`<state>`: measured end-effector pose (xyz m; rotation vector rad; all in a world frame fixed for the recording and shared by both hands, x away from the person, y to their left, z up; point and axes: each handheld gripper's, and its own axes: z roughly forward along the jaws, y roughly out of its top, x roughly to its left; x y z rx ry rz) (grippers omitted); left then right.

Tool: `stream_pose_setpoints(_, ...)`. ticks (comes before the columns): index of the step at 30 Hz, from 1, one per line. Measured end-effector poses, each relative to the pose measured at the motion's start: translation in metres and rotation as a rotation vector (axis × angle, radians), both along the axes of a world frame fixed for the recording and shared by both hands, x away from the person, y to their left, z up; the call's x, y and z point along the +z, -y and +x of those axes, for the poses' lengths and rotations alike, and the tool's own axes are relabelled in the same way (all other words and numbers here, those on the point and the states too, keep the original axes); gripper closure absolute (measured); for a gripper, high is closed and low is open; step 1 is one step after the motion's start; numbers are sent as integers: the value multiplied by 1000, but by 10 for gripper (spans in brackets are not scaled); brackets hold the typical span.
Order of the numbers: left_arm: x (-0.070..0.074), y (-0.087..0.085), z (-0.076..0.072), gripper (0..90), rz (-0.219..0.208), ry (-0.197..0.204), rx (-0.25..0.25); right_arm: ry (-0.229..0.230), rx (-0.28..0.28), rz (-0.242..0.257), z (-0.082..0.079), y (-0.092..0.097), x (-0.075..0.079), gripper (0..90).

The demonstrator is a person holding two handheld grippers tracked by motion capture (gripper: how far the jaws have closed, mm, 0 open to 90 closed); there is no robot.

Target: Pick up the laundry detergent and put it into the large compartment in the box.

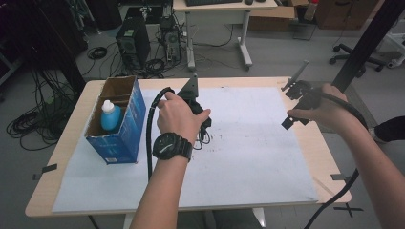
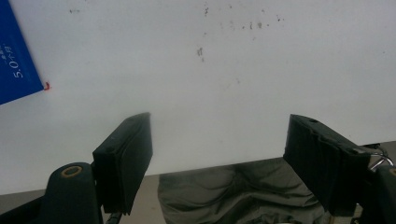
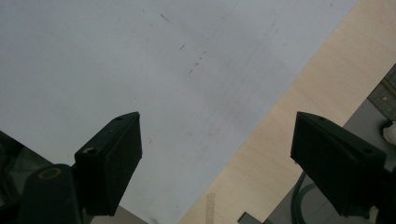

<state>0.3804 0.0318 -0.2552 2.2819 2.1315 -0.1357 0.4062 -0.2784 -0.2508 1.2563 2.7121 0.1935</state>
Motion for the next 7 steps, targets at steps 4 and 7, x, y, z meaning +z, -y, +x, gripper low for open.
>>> stream_pose_setpoints(4, 0, 0, 0, 239, -1, 1, 3, 0, 1, -1, 0, 0, 0, 169)
stream_pose_setpoints(7, -1, 0, 1, 239, 0, 1, 1, -1, 2, -1, 0, 0, -1, 169)
